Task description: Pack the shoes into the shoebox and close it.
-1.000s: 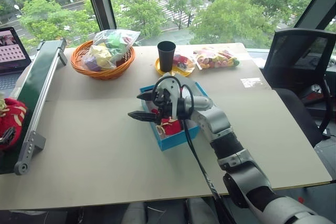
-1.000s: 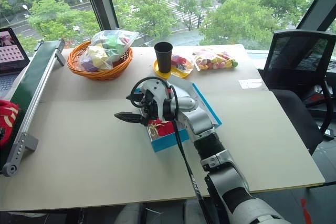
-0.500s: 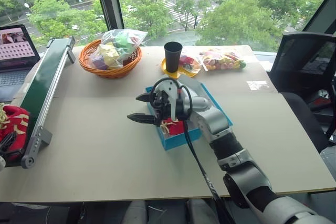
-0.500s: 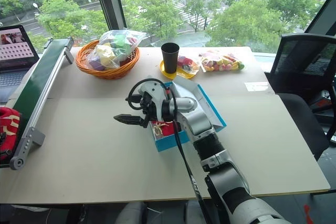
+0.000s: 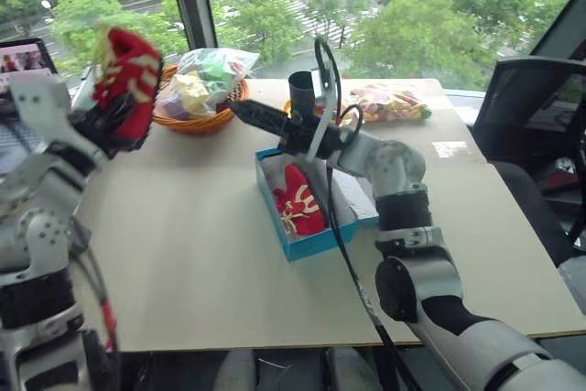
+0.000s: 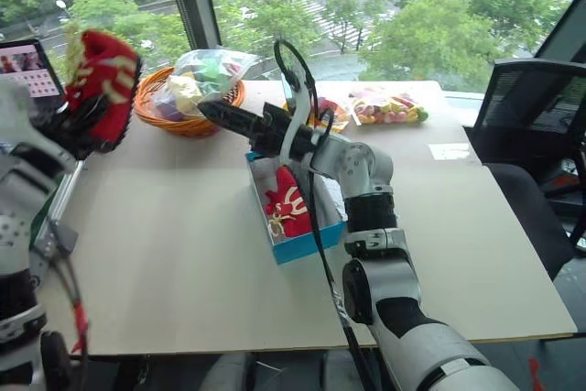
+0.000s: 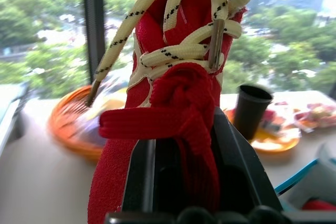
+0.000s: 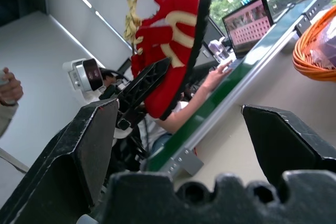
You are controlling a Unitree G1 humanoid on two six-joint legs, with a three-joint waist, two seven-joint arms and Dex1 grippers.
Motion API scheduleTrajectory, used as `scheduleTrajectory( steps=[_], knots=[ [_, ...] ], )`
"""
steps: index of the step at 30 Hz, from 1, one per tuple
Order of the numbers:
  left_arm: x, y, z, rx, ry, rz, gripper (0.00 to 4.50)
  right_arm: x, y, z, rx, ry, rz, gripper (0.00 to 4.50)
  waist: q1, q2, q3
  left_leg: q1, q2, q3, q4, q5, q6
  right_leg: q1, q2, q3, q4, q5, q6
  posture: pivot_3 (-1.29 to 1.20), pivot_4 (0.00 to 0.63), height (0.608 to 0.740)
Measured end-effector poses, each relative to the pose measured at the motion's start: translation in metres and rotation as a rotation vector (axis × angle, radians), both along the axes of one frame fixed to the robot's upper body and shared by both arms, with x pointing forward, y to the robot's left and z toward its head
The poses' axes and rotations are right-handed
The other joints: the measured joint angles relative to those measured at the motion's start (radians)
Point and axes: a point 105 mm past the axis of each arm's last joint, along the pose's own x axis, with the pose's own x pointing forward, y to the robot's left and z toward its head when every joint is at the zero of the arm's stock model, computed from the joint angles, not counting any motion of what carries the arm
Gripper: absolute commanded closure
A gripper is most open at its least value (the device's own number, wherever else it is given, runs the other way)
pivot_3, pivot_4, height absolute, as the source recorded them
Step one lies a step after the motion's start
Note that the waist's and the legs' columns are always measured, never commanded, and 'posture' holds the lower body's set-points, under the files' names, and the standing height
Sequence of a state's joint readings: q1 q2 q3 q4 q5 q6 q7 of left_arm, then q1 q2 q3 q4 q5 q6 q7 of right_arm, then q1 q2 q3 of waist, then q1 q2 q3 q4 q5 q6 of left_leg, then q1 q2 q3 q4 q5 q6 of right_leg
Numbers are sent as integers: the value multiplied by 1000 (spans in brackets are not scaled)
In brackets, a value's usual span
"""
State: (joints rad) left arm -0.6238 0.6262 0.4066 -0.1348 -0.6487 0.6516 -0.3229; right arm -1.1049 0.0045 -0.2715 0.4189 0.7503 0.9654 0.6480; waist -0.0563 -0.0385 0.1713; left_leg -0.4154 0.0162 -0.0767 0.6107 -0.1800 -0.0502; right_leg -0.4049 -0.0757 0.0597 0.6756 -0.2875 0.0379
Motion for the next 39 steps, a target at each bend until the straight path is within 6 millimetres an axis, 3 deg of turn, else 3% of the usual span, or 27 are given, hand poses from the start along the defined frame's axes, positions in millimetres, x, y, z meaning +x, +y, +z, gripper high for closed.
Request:
scheduleTrajectory(
  steps=[2, 6, 12, 17, 24, 33, 39],
  knots=[
    [9, -13, 3, -29, 2, -26, 4299, 4, -7, 3, 47, 36, -20, 0, -11, 0, 0, -1, 0, 0, -1, 0, 0, -2, 0, 0, 0, 0, 0, 0, 150, 738],
    [20, -58, 8, -8, 1, -160, 4299, 8, -23, 25, 183, 78, -39, 0, -15, 0, 0, -5, 0, 0, 3, 0, 0, -3, 0, 0, 1, 0, 0, 0, 150, 738],
    [24, -76, 8, -49, 4, -201, 4299, 11, -28, 29, 191, 91, -79, 0, -14, 1, 1, -5, 0, 0, 3, 0, 0, -3, 0, 0, 1, 0, 0, 0, 150, 738],
    [23, -104, 5, -64, 35, -265, 4299, 16, -28, 28, 184, 101, -120, 0, -12, 1, 1, -7, -1, 0, 5, 0, 0, -3, 0, -1, 1, 0, 0, 0, 150, 738],
    [8, -120, 29, -50, -25, -305, 4299, 30, -33, 16, 180, 150, -189, 0, -14, 1, 1, -6, 0, 0, 5, 0, 0, -3, 0, -1, 1, 0, 0, 0, 150, 738],
    [5, -133, 12, -99, 38, -317, 4299, 38, -34, 10, 179, 166, -226, 0, -14, 1, 1, -7, 0, 0, 5, 0, 0, -3, 0, -1, 1, 0, 0, 0, 150, 738],
    [4, -135, 2, -130, 74, -298, 4313, 37, -32, 10, 168, 151, -227, 1701, -13, 1, 1, -7, -1, 0, 6, 0, 0, -3, 0, -1, 1, 0, 0, 0, 150, 738]
  ],
)
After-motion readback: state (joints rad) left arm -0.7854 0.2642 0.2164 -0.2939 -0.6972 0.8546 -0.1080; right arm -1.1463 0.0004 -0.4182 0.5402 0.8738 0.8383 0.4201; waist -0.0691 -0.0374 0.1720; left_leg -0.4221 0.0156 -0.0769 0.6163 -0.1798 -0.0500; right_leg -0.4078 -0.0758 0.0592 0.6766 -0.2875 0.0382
